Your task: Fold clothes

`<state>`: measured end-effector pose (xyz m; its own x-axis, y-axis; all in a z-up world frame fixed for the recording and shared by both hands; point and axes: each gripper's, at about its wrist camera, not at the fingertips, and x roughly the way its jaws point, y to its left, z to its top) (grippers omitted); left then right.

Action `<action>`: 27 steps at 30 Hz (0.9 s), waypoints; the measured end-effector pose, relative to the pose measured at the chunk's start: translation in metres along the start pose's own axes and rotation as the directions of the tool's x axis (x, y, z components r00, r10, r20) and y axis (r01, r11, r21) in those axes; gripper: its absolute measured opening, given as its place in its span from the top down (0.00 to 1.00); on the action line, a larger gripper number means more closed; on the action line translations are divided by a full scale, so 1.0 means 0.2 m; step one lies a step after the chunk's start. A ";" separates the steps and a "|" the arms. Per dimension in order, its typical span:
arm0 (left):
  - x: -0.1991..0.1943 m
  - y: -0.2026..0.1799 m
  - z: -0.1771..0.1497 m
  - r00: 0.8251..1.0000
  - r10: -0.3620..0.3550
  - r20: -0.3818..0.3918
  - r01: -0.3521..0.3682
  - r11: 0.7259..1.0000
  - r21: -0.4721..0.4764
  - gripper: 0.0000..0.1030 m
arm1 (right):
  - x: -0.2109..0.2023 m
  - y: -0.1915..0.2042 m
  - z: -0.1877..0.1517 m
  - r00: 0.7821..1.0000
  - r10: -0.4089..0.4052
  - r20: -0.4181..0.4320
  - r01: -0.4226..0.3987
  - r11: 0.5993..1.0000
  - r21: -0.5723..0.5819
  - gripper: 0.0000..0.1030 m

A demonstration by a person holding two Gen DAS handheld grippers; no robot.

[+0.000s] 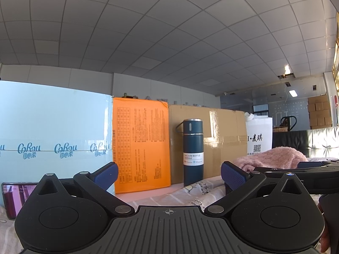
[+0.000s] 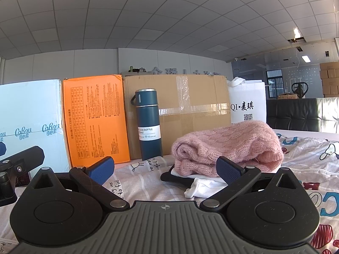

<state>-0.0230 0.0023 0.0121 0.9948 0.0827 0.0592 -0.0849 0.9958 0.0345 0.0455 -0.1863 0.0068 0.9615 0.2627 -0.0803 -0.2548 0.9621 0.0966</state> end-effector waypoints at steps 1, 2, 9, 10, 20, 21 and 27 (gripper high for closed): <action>0.00 0.00 0.00 1.000 0.000 0.000 0.000 1.000 0.000 0.00 | 0.00 0.00 0.00 1.000 0.000 0.000 0.000 1.000 0.000 0.00; 0.00 0.00 0.00 1.000 0.000 0.000 0.000 1.000 0.000 0.00 | 0.00 0.00 0.00 1.000 0.000 0.000 0.000 1.000 0.000 0.00; 0.00 -0.01 0.00 1.000 0.002 -0.001 -0.002 1.000 0.000 0.00 | 0.00 0.00 0.00 1.000 0.004 -0.001 -0.004 1.000 0.000 0.00; 0.00 -0.01 0.00 1.000 0.002 -0.001 -0.002 1.000 0.000 0.00 | 0.00 0.00 0.00 1.000 0.004 -0.001 -0.004 1.000 0.000 0.00; -0.01 0.00 0.00 1.000 0.002 -0.002 -0.002 1.000 0.001 0.00 | 0.01 0.00 0.00 1.000 0.009 -0.003 -0.009 1.000 -0.002 0.00; -0.01 0.00 0.00 1.000 0.002 -0.002 -0.002 1.000 0.001 0.00 | 0.01 0.00 0.00 1.000 0.009 -0.003 -0.009 1.000 -0.002 0.00; 0.00 0.00 0.00 1.000 0.002 -0.003 -0.002 1.000 0.000 0.00 | 0.00 0.00 0.00 1.000 0.011 -0.004 -0.011 1.000 -0.002 0.00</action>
<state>-0.0238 0.0023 0.0118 0.9948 0.0848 0.0566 -0.0868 0.9956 0.0342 0.0463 -0.1865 0.0068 0.9581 0.2739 -0.0833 -0.2659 0.9592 0.0960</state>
